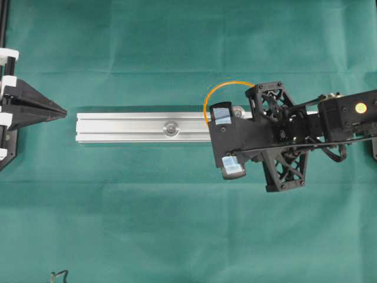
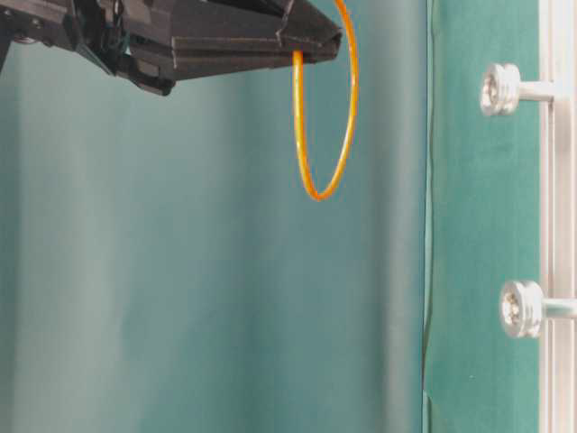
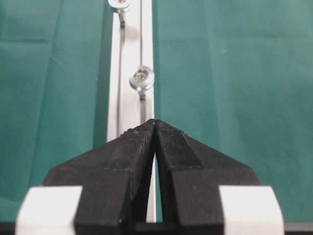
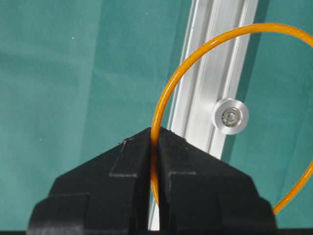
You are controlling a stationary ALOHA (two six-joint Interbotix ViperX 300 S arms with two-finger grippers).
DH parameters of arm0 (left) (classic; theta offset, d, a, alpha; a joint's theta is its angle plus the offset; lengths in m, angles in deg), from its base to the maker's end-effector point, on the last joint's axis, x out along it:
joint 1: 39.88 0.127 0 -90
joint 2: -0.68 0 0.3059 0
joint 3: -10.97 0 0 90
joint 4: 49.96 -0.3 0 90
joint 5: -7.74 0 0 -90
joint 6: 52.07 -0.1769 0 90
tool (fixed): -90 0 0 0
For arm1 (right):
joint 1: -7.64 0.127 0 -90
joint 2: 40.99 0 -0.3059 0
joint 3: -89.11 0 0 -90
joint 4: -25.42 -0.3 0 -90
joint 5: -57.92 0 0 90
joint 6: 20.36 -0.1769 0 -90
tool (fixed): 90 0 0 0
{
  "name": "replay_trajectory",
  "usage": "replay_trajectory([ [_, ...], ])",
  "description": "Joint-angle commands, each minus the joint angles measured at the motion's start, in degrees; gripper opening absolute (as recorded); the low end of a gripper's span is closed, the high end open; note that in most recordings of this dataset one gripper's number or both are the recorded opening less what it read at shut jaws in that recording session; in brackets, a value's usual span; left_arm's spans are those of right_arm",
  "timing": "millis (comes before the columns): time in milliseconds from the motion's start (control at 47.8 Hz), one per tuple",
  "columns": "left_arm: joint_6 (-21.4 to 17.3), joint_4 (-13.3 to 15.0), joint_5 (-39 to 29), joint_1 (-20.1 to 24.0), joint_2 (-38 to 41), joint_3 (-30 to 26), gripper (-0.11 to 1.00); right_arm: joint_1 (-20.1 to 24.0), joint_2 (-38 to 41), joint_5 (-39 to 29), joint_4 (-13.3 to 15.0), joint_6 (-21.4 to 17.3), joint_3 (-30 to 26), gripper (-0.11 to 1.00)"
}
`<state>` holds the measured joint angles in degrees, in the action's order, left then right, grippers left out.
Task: Hook the rubber onto the shaft.
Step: 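Lift the band with the right gripper and carry it left along the bar, then loop the band over the right metal peg with the right gripper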
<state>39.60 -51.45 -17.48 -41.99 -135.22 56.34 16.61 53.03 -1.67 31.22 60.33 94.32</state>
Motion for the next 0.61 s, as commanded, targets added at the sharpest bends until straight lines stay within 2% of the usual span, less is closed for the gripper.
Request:
replay_trajectory([
  [0, 0.0, -0.2, 0.5, -0.1, 0.4, -1.6, 0.00, -0.1, -0.6, 0.3, 0.2, -0.1, -0.7, 0.05],
  [251, 0.0, -0.2, 0.5, -0.2, 0.4, -1.6, 0.00, -0.1, 0.6, 1.6, 0.2, -0.1, 1.3, 0.05],
  [586, 0.1, -0.2, 0.5, -0.2, 0.4, -1.6, 0.00, -0.1, 2.4, 10.4, 0.0, -0.2, 7.6, 0.05],
])
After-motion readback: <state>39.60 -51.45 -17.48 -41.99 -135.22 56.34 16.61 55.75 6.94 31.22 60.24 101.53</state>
